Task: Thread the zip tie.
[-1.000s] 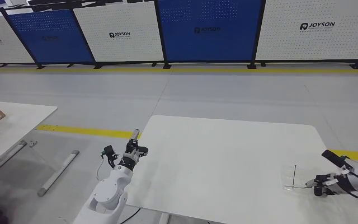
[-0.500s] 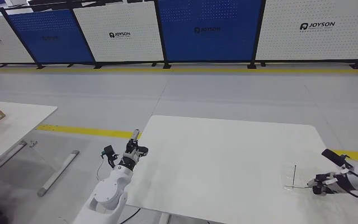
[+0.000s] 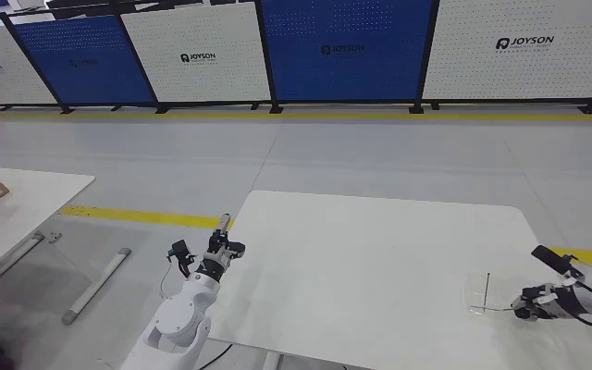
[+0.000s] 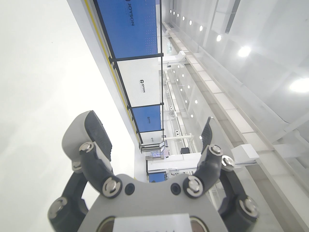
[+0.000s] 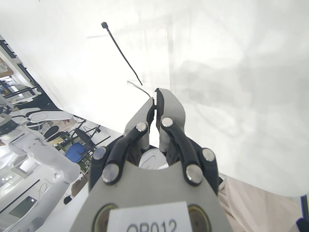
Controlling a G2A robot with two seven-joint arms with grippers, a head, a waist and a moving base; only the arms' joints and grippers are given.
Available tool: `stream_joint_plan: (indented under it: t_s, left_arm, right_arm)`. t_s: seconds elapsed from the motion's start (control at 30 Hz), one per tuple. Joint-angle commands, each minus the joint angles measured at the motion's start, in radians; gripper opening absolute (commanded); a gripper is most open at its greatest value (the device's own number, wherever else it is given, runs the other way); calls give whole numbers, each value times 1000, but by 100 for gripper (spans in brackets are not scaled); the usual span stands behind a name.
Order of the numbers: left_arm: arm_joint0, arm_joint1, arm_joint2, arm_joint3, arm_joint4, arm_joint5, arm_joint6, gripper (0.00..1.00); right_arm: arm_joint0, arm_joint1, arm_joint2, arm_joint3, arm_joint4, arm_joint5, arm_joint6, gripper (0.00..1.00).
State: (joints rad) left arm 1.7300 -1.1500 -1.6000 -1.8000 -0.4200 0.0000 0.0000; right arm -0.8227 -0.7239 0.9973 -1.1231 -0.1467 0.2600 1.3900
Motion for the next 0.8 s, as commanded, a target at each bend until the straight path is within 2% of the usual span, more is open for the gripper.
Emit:
stream_joint_plan:
  t_s: [0.0,0.2,0.4,0.5,0.6,0.63,0.67,0.77]
  left_arm:
    - [0,0,0,0,0,0,0,100]
    - [0,0,0,0,0,0,0,100]
    - [0,0,0,0,0,0,0,100]
    - [0,0,0,0,0,0,0,100]
    - [0,0,0,0,0,0,0,100]
    - [0,0,0,0,0,0,0,100]
    - [0,0,0,0,0,0,0,100]
    - [0,0,0,0,0,0,0,100]
  right_arm:
    - [-1,0,1,-4,-3,4,0,0]
    - [-10,6,19,-20,-4,3,-2,0]
    - [-50,26,81,-60,20,-13,-18,0]
    - [-92,43,154,-87,83,-69,-44,0]
    - [-173,64,255,-111,205,-191,-45,0]
    - [-197,71,278,-117,224,-215,-33,0]
    - [-218,77,295,-125,228,-222,-17,0]
    - [-218,77,295,-125,228,-222,-17,0]
